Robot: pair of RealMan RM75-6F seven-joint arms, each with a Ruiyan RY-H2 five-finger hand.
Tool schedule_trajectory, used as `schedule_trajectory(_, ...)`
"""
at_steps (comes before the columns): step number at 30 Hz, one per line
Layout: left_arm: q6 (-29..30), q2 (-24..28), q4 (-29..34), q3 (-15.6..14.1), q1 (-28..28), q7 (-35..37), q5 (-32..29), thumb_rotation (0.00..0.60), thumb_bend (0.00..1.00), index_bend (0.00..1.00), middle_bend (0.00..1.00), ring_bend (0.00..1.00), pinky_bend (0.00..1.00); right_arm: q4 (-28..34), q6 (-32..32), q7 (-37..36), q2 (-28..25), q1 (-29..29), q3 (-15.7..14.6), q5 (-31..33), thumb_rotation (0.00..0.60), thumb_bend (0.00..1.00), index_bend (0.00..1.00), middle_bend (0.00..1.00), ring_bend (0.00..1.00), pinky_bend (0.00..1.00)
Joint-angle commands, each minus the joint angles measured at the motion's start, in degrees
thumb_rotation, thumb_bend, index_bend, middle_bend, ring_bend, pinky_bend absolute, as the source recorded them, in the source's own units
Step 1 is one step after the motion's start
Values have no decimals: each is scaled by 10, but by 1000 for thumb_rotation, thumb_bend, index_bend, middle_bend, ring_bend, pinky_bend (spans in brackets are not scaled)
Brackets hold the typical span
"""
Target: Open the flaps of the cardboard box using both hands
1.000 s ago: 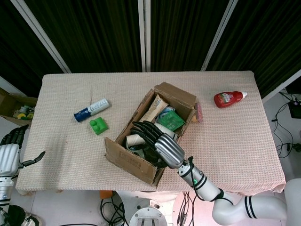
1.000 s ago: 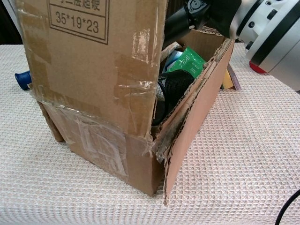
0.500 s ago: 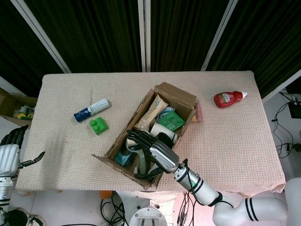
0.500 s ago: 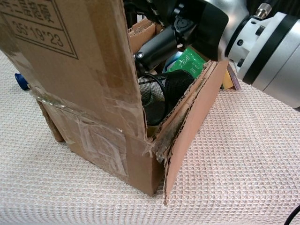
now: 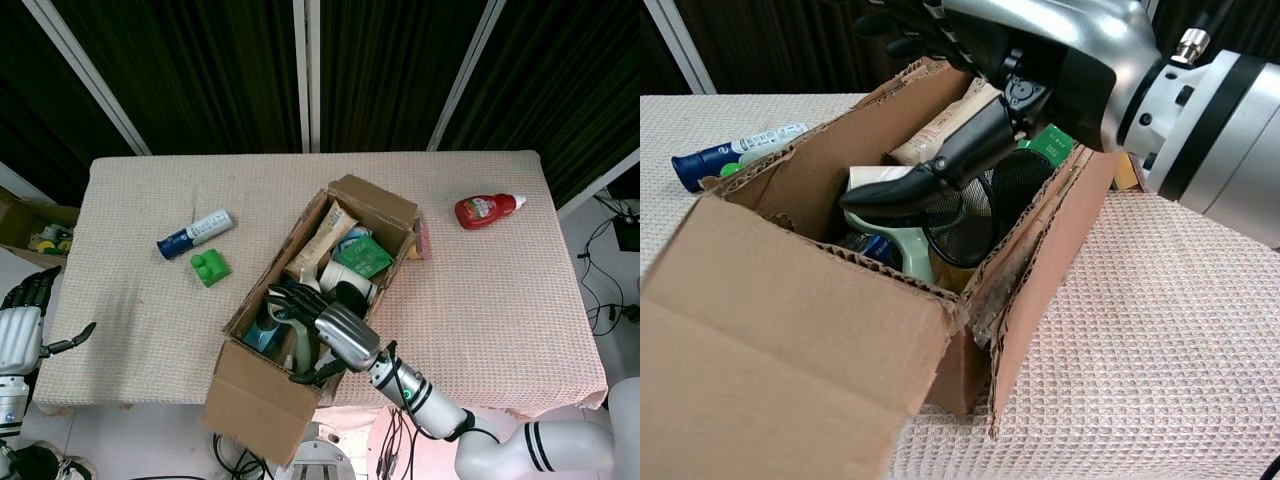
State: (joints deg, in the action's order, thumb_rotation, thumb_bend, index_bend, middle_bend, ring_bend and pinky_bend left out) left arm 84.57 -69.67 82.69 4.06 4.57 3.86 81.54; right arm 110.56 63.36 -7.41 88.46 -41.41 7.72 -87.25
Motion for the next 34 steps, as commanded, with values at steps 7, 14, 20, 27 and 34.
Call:
schedule_trajectory(7, 10, 5, -1, 3, -5, 11, 2, 302, 170, 63, 101, 85, 185, -12, 59, 136, -124, 49, -19, -59, 600, 53, 0, 0, 0, 0)
schedule_trajectory(14, 25, 7, 7, 1, -10, 1, 13, 297, 170, 63, 101, 85, 185, -34, 182, 325, -243, 182, -79, -61, 600, 125, 0, 0, 0, 0)
schedule_trajectory(20, 33, 6, 18, -1, -11, -15, 21, 279, 163, 63, 101, 85, 184, -80, 259, 276, -304, 288, -109, 18, 600, 160, 0, 0, 0, 0)
schedule_trajectory(27, 36, 7, 40, -6, -14, -45, 25, 172, 148, 63, 99, 85, 184, -244, 291, 127, -271, 378, -121, 70, 600, 176, 0, 0, 0, 0)
schedule_trajectory(34, 28, 10, 50, -10, -16, -62, 19, 153, 152, 63, 76, 80, 184, -351, 296, 48, -213, 412, -114, 66, 600, 176, 0, 0, 0, 0)
